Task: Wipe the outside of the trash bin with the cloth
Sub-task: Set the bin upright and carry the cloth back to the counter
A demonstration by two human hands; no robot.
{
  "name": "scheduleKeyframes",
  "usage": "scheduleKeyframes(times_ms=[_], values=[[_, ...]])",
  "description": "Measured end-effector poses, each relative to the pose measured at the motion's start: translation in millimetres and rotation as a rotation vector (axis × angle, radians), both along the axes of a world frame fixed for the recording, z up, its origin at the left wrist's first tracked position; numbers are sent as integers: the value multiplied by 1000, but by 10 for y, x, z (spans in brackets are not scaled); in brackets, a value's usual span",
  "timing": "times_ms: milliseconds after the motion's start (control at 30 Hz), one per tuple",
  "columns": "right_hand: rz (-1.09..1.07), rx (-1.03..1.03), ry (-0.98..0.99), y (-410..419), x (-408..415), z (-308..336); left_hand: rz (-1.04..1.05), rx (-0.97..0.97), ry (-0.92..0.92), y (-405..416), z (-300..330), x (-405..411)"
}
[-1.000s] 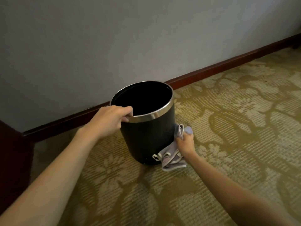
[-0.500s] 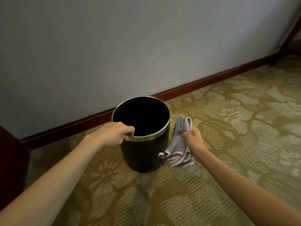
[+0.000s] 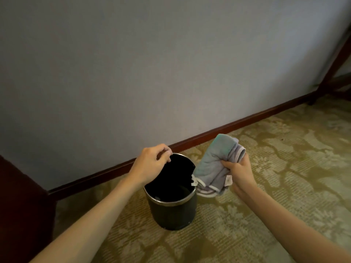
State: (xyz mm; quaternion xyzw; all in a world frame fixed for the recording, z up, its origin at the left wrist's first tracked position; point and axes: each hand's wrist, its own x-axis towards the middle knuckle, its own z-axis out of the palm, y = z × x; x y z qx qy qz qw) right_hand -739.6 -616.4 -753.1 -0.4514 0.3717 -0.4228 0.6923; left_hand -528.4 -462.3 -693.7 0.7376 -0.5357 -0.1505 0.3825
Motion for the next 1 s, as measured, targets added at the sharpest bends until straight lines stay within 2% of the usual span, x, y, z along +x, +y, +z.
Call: scheduleKeyframes(times_ms=[167,400,567,733,1000], values=[[11,47,-36,51,111,1585,-35,152,113,-112,1484,-51],[52,-86,-99,246,261,4586,23,171,200,151,4041,63],[42,-172,-83,656,298,6263,26,205,148,695,5473,110],[79,-259,-167,1035,451,7050,84,172,90,1208,6168,361],[156,-290,-307,1714,850,7609,243,-8,54,2034,6640,456]])
